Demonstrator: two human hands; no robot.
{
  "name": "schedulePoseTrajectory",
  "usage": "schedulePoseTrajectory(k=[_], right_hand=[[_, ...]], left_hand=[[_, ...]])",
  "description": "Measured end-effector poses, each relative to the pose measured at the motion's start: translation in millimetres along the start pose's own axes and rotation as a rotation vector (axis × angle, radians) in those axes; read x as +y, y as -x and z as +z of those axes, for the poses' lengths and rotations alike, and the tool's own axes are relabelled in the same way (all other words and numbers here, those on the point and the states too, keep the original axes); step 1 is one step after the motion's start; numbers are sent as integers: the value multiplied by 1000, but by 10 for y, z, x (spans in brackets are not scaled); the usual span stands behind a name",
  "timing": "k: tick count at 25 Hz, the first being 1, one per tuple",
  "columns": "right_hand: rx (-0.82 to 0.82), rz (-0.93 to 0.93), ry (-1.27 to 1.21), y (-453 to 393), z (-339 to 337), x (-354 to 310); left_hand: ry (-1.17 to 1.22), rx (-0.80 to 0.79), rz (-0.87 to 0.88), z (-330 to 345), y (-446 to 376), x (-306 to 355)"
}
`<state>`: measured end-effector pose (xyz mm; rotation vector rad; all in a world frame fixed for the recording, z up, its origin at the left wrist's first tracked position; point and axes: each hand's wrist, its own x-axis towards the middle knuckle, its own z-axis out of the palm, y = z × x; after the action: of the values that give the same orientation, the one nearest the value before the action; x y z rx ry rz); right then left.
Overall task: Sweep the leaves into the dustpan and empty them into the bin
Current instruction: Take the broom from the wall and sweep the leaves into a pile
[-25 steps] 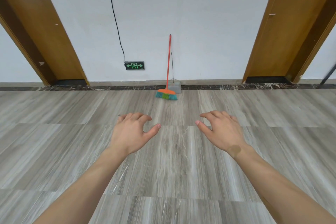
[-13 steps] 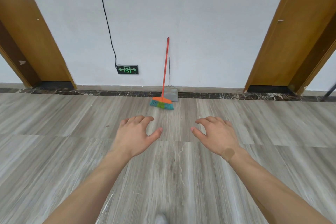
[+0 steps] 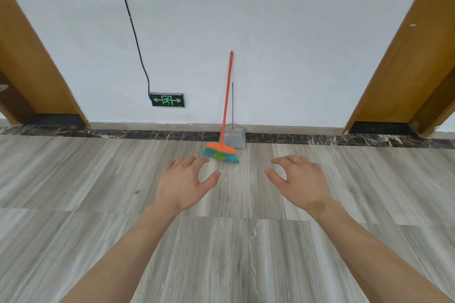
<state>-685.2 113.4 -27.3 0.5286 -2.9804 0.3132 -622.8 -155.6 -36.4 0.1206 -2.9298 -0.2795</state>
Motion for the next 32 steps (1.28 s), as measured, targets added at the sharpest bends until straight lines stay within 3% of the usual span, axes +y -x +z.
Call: schedulePoseTrajectory(k=[18, 32], right_hand=[[21, 9, -89, -4065, 555, 1095], [47, 102, -66, -6774, 1057, 465]], left_hand=[[-15, 16, -55, 777, -4007, -179], [100, 9, 5, 1249, -6655, -1713]])
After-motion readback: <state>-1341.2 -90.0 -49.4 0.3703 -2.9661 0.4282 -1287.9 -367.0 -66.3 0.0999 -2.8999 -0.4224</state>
